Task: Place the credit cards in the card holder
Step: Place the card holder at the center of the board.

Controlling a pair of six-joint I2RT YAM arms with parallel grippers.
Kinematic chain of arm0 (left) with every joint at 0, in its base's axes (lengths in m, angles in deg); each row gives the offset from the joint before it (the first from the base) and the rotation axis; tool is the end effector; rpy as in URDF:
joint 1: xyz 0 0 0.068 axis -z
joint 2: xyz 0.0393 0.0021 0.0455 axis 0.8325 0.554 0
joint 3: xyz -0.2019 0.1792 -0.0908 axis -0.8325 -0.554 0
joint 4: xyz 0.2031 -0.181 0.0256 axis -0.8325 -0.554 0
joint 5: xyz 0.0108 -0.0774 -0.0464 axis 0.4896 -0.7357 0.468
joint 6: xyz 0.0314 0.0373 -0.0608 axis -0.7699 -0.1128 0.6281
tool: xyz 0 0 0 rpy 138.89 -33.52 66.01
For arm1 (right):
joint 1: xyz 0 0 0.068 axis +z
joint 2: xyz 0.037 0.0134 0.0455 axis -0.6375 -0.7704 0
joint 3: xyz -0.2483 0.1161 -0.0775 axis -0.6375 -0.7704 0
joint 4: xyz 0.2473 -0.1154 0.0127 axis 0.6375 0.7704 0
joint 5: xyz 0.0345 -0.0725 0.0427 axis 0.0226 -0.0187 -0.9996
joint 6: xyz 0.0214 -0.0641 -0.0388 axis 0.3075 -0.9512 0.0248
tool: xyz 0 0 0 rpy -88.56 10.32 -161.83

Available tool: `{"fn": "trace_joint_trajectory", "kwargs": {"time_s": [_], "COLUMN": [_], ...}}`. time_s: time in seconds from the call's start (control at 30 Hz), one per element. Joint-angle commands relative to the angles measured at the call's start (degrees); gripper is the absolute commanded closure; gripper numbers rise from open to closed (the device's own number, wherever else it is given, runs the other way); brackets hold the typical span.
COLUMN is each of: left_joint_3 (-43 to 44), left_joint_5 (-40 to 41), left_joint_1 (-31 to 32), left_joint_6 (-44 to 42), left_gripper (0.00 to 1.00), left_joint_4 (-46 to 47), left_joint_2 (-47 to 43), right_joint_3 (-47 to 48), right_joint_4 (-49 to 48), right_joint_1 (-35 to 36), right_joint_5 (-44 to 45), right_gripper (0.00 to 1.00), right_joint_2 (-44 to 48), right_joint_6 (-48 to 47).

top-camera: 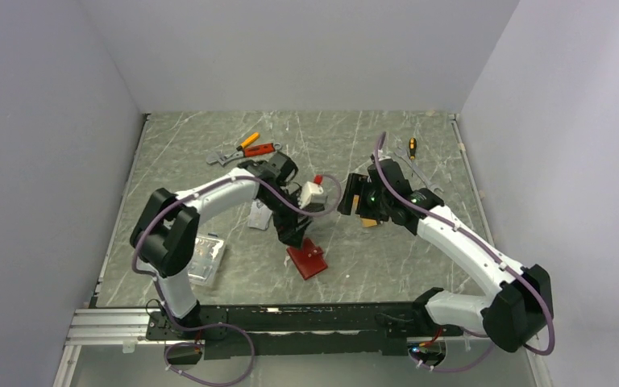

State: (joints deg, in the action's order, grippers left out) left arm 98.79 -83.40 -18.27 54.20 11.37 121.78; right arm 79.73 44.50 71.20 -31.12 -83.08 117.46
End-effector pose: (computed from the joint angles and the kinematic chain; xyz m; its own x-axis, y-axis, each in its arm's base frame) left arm 0.2639 -0.2597 0.1831 -0.3765 0.7604 -0.5292 0.9015 0.1691 -0.3984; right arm 0.2333 0.1416 0.2634 -0.7975 0.2139 -0.5641 -0.0391 0.9147 0.4021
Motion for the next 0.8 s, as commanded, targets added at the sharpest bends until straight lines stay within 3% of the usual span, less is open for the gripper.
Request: {"fn": "trace_joint_trajectory", "kwargs": {"time_s": [0.0, 0.13, 0.3, 0.53, 0.77], "left_joint_3": [5.76, 1.18, -7.85, -7.53, -5.55], "left_joint_5": [-3.79, -3.48, 7.28, 11.51, 14.44], "left_joint_1": [-7.40, -17.35, -22.78, -25.69, -26.37], "left_joint_6": [-3.98, 5.88, 16.11, 19.71, 19.26], "left_gripper": [0.01, 0.01, 0.01, 0.01, 0.01], "left_joint_4": [-8.40, 1.46, 14.45, 15.57, 15.19], "left_joint_2": [-7.86, -12.83, -14.93, -7.18, -2.32], "right_joint_3": [5.76, 7.18, 10.36, 18.05, 18.01], "right_joint_4": [-3.88, -8.31, -15.49, -19.33, -26.24], "right_joint_1": [-0.77, -0.80, 1.76, 6.55, 8.30], "right_joint_5": [-2.85, -5.65, -10.00, -11.61, -15.10], "right_gripper": [0.20, 0.23, 0.33, 0.35, 0.45], "right_joint_2": [-2.84, -6.42, -14.78, -25.17, -29.16], "right_joint_6": [-2.04, -1.48, -0.08, 0.08, 2.58]}}
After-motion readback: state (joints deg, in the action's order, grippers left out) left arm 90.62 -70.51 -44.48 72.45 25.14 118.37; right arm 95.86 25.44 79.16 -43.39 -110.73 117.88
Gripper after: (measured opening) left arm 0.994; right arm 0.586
